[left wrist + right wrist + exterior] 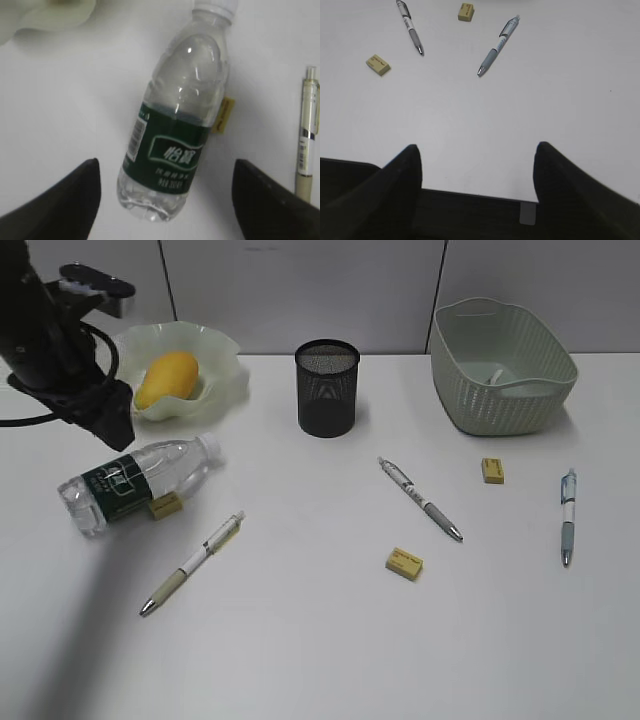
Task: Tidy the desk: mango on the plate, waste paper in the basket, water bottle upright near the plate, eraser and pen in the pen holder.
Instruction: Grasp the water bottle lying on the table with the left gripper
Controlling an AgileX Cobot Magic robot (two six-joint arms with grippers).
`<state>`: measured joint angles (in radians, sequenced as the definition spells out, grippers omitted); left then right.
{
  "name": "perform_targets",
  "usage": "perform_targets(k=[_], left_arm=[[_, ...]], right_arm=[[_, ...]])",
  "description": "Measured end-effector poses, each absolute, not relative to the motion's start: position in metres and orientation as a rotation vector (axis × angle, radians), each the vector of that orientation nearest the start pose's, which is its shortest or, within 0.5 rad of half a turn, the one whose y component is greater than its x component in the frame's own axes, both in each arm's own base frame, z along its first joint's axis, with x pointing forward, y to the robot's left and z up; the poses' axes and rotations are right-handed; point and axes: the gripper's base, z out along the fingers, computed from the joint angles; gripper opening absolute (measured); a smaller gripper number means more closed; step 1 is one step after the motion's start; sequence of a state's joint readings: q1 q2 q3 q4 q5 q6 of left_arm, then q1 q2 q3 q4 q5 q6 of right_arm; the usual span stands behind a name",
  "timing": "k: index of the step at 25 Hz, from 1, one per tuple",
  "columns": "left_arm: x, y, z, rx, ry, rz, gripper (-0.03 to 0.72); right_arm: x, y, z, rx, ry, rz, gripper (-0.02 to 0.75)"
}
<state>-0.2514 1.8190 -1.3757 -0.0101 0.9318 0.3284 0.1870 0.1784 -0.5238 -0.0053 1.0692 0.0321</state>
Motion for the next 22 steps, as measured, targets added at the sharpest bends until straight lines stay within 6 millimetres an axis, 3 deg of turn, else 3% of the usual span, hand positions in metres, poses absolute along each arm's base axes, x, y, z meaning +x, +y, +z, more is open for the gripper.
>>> perform_targets(k=[9, 22], left_arm=[[0.397, -0.12, 0.194, 0.958, 2.785, -0.003, 0.629], [0.408, -0.121, 0.143, 1.066, 2.881, 0.024, 0.614]], right_arm=[[0.02, 0.003, 0.282, -0.171, 2.203, 0.115, 0.549], [0.02, 0.003, 0.282, -0.171, 2.203, 0.114, 0.549]])
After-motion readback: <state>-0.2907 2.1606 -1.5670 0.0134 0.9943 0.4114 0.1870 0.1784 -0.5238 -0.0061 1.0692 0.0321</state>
